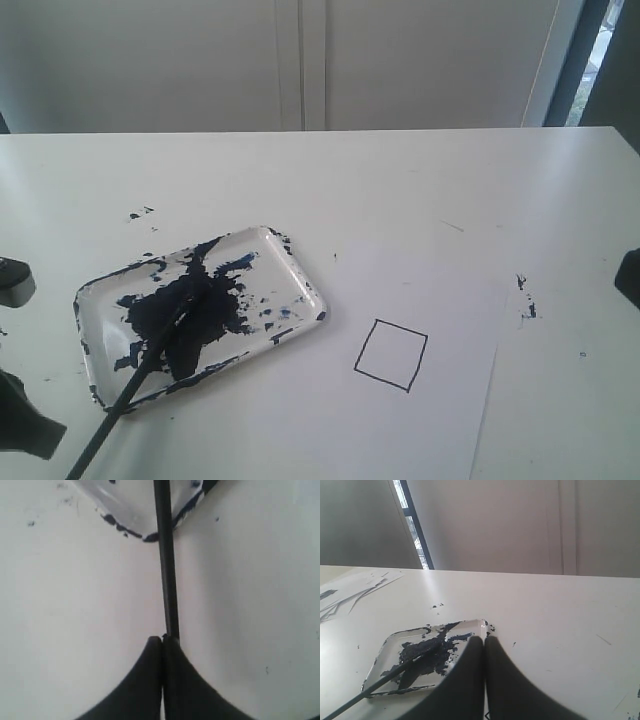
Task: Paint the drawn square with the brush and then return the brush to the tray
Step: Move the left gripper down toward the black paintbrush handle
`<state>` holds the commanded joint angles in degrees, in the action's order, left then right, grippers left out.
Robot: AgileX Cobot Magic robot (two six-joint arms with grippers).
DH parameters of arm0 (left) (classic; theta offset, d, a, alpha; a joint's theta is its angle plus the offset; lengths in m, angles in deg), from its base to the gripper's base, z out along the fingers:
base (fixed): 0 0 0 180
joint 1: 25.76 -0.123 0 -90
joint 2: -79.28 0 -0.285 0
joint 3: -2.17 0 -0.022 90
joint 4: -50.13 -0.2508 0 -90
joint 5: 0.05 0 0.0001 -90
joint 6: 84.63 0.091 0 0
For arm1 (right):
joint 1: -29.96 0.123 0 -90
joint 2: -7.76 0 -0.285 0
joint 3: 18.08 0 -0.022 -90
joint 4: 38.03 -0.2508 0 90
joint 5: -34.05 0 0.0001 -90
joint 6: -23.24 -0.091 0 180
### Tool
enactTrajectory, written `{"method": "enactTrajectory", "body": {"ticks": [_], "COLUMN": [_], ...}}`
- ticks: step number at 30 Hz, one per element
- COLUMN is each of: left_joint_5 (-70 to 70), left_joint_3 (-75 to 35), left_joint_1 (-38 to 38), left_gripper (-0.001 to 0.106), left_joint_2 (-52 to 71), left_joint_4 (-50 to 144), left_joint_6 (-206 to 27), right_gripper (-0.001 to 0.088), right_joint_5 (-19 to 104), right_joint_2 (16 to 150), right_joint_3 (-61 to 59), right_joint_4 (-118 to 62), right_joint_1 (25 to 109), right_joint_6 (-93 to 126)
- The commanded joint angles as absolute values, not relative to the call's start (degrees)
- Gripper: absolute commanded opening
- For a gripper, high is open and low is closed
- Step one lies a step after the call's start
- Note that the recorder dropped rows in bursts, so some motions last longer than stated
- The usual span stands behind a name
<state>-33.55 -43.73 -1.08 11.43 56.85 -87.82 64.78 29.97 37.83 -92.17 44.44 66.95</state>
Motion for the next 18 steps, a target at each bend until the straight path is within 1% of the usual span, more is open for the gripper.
{"method": "enactTrajectory", "body": {"ticks": [1,3,6,7,10,11,18], "left_joint_5": [-33.4,-32.1,-28.9,-28.2,-27.5,-27.2,-26.5], "left_joint_3": [-44.5,-46.1,-49.1,-49.8,-50.3,-50.3,-50.3], "left_joint_1": [-1.1,-1.1,-1.1,-1.1,-1.1,-1.1,-0.6], "left_gripper": [0.000,0.004,0.020,0.027,0.040,0.042,0.041], "left_joint_2": [11.4,11.4,11.4,11.4,11.4,11.4,8.9], "left_joint_4": [57.2,57.6,59.0,59.1,60.0,60.4,62.9], "left_joint_6": [-86.6,-84.6,-82.3,-82.0,-82.0,-82.0,-80.5], "right_gripper": [0.0000,0.0000,0.0000,0.0000,0.0000,0.0000,0.0000], "right_joint_5": [64.8,64.8,64.8,64.8,64.8,64.8,64.8], "right_joint_2": [30.0,30.0,30.0,30.0,30.0,30.0,30.0], "right_joint_3": [37.8,37.8,37.8,37.8,37.8,37.8,37.8], "right_joint_4": [-92.2,-92.2,-92.2,-92.2,-92.2,-92.2,-92.2], "right_joint_1": [44.4,44.4,44.4,44.4,44.4,44.4,44.4], "right_joint_6": [66.9,66.9,66.9,66.9,66.9,66.9,66.9]}}
